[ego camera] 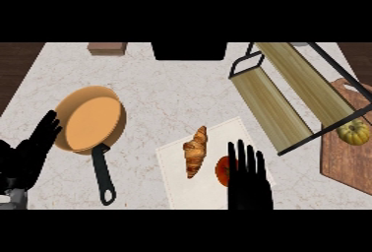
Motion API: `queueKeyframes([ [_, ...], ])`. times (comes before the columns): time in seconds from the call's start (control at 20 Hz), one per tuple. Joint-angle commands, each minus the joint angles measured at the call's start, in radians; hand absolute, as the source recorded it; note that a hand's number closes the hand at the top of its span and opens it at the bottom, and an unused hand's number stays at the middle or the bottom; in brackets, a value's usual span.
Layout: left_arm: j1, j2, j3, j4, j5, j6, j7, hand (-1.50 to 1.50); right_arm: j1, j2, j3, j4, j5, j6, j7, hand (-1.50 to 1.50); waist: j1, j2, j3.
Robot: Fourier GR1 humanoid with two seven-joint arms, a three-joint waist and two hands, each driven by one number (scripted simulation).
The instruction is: Pick the tomato from the placemat and place it in the tiered shelf
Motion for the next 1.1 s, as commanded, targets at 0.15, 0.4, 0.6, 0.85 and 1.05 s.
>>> queueKeyframes([
  [0.15,0.023,-0.050,0.018,-0.094,-0.051,0.004,0.071,0.00,-0.046,-0.026,-0.070,0.090,-0.056,-0.063,-0.035,-1.50,0.000,-0.001,0.001],
  [0.4,0.026,-0.081,0.046,-0.004,-0.083,-0.035,0.000,0.00,-0.092,-0.028,-0.118,0.200,-0.074,-0.154,-0.108,-1.50,0.000,0.000,0.001],
  [0.6,0.037,-0.046,0.104,-0.098,-0.064,-0.080,0.069,0.00,-0.129,0.004,-0.120,0.240,-0.064,-0.127,-0.089,-1.50,0.001,-0.001,0.001],
  [0.85,0.052,-0.108,0.089,-0.099,-0.134,-0.059,0.084,0.00,-0.162,0.005,-0.174,0.342,-0.077,-0.202,-0.128,-1.50,0.001,0.000,0.001],
  [1.05,0.017,-0.094,0.144,-0.087,-0.110,-0.113,0.089,0.00,-0.180,0.002,-0.219,0.336,-0.120,-0.156,-0.158,1.50,0.000,0.000,0.000],
])
